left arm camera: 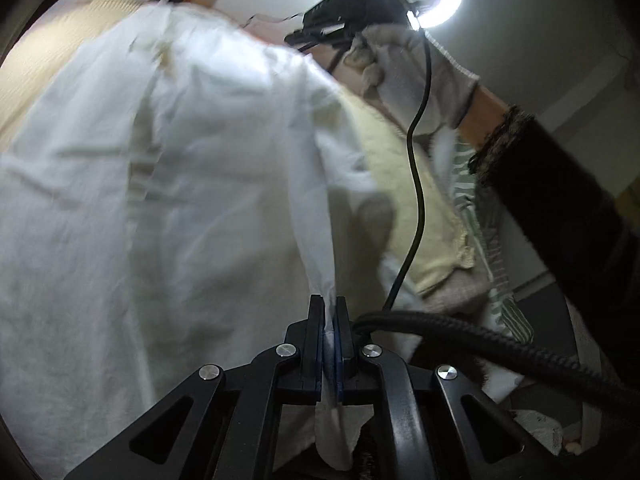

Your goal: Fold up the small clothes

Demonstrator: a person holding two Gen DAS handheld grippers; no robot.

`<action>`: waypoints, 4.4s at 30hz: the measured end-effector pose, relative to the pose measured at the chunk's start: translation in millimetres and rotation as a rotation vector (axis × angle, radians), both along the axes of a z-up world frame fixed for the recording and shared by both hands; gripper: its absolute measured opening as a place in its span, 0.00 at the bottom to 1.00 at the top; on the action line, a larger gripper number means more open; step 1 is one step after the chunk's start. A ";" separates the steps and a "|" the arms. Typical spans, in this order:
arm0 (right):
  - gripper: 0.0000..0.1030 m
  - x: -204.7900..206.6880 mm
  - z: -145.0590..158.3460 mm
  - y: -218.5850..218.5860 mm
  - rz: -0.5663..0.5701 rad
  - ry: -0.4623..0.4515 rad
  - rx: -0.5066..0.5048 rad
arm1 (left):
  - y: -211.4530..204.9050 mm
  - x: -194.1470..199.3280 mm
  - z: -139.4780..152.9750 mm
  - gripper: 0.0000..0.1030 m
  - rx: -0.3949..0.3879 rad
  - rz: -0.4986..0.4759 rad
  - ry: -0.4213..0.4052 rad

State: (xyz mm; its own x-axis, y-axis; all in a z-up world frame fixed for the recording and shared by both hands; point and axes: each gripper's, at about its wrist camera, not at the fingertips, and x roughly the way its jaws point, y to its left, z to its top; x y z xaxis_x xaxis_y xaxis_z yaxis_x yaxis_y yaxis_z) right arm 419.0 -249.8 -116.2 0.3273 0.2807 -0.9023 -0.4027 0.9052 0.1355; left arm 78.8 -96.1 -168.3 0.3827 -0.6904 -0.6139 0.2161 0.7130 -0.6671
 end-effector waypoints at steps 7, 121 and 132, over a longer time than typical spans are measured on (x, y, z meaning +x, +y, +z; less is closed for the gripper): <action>0.25 -28.7 19.7 -24.8 0.010 -0.001 0.114 | -0.3 -1.1 -4.0 0.01 0.062 -0.015 -0.018; 0.63 -314.4 -26.6 -286.7 -0.354 0.119 0.691 | -210.0 -42.4 20.5 0.37 0.757 -0.359 -0.392; 0.63 -303.4 -32.7 -263.7 -0.327 0.151 0.755 | -143.9 -37.7 59.1 0.04 0.398 -0.165 -0.323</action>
State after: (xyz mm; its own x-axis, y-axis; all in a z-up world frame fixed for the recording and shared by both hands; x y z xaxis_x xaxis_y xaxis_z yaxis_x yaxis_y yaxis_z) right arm 115.5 -513.4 -148.9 0.3878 0.7391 -0.5508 -0.0646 0.6178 0.7836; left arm 41.0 -240.0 -109.2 0.5017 -0.4952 -0.7092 0.4961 0.8364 -0.2331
